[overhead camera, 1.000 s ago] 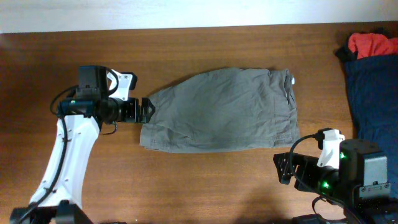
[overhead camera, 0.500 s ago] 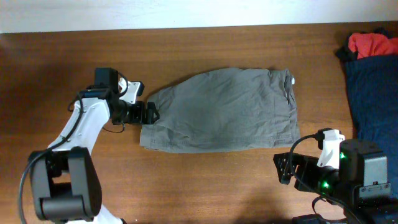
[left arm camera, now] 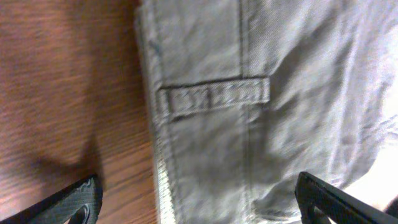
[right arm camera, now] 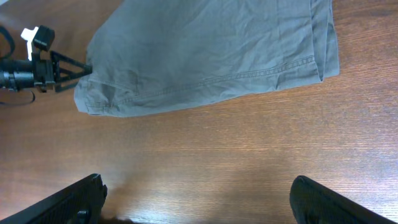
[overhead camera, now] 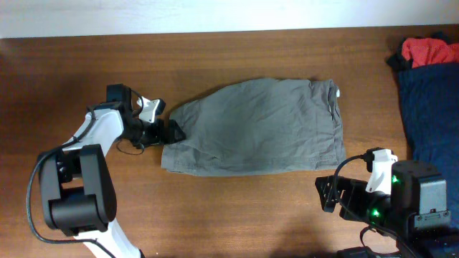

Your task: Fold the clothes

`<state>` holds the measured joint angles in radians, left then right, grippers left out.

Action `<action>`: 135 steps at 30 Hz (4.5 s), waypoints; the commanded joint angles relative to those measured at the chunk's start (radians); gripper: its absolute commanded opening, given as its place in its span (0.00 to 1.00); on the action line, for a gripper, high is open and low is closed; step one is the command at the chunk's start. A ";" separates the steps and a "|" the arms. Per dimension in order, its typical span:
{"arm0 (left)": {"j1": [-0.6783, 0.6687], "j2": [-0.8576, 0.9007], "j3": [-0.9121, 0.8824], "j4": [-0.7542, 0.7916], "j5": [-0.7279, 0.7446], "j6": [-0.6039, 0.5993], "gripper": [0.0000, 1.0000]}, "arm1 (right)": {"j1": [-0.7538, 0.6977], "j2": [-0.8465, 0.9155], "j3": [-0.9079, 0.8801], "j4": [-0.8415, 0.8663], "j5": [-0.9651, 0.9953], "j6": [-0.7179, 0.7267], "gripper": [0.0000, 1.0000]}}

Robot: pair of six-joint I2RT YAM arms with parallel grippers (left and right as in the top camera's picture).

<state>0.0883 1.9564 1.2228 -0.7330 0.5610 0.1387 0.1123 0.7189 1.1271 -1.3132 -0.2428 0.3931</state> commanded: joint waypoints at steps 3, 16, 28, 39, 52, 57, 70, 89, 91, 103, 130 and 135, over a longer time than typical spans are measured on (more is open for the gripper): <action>0.000 0.101 -0.001 0.004 0.124 0.051 0.99 | 0.006 0.001 -0.004 0.000 0.019 0.008 0.99; -0.010 0.122 -0.003 -0.046 0.138 0.051 0.69 | 0.006 0.001 -0.004 0.000 0.019 0.008 0.99; 0.018 0.113 0.019 -0.080 -0.005 0.014 0.00 | 0.006 0.001 -0.004 0.000 0.019 0.008 0.99; 0.196 -0.011 0.156 -0.268 -0.270 -0.082 0.00 | 0.006 0.001 -0.004 0.000 0.019 0.008 0.99; 0.235 -0.187 0.481 -0.558 -0.464 -0.154 0.00 | 0.006 0.001 -0.004 0.000 0.019 0.008 0.99; 0.181 -0.229 0.640 -0.691 -0.465 -0.154 0.00 | 0.006 0.001 -0.004 0.000 0.019 0.008 0.99; -0.019 -0.174 0.710 -0.710 -0.570 -0.238 0.05 | 0.006 0.001 -0.004 0.000 0.019 0.008 0.98; -0.237 -0.092 0.710 -0.626 -0.716 -0.336 0.01 | 0.006 0.001 -0.004 0.000 0.019 0.008 0.99; -0.246 -0.069 0.710 -0.625 -0.715 -0.336 0.02 | 0.006 0.001 -0.004 0.000 0.019 0.008 0.99; -0.290 0.016 0.716 -0.608 -0.710 -0.363 0.01 | 0.006 0.001 -0.004 0.000 0.019 0.008 0.99; -0.357 0.042 0.708 -0.503 -0.556 -0.357 0.42 | 0.006 0.001 -0.004 0.000 0.019 0.008 0.99; -0.354 0.042 0.708 -0.504 -0.557 -0.351 0.50 | 0.006 0.001 -0.004 0.000 0.019 0.008 0.99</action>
<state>-0.2691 1.9774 1.9156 -1.2369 -0.0090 -0.2253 0.1123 0.7189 1.1263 -1.3132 -0.2394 0.3927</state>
